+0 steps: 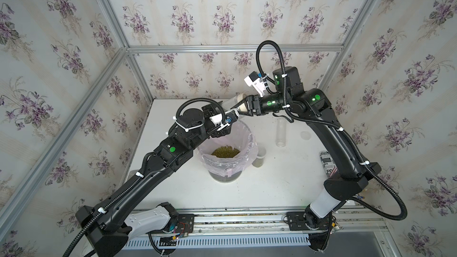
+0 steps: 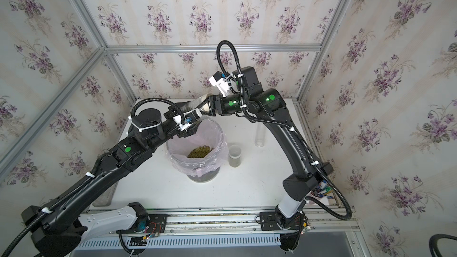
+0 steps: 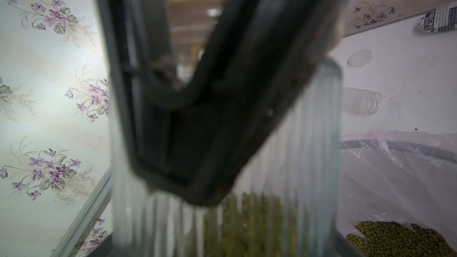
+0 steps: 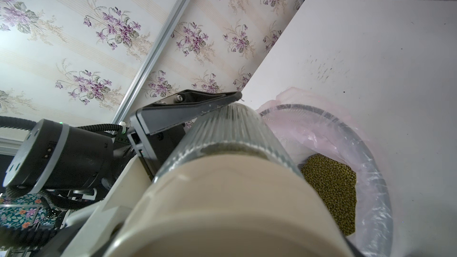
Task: Empty moldy mung beans from jars
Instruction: Pick up the jar from the center of the board.
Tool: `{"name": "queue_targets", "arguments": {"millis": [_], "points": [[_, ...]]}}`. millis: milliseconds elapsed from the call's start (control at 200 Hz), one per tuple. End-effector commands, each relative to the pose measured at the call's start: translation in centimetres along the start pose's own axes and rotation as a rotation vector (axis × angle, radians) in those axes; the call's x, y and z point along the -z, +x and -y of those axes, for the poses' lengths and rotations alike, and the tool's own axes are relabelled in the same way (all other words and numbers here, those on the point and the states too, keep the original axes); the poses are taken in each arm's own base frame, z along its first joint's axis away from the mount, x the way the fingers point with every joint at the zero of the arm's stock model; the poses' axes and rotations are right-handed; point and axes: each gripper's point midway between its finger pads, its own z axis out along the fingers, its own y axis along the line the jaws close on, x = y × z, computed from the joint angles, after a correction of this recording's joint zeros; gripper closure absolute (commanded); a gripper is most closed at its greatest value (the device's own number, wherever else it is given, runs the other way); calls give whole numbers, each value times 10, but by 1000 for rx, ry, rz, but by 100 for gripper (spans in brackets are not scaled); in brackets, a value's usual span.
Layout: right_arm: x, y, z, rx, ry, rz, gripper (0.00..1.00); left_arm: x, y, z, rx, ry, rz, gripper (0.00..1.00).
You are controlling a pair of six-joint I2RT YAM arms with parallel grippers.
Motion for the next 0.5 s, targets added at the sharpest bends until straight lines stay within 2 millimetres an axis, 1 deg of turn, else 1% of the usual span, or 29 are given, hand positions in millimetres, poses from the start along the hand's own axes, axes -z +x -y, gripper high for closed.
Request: {"name": "queue_targets", "arguments": {"millis": [0, 85, 325, 440, 495], "points": [[7, -16, -19, 78, -52, 70, 36, 1, -18, -5, 16, -9, 84, 100], [7, -16, -19, 80, -44, 74, 29, 0, -18, -5, 17, -8, 85, 100], [6, -16, -18, 76, -30, 78, 22, 0, -18, -4, 15, -6, 83, 100], [6, -18, -20, 77, -27, 87, 17, -1, -17, -3, 13, -4, 80, 100], [4, -18, -21, 79, -25, 88, 13, -1, -16, -3, 13, -3, 79, 100]]}}
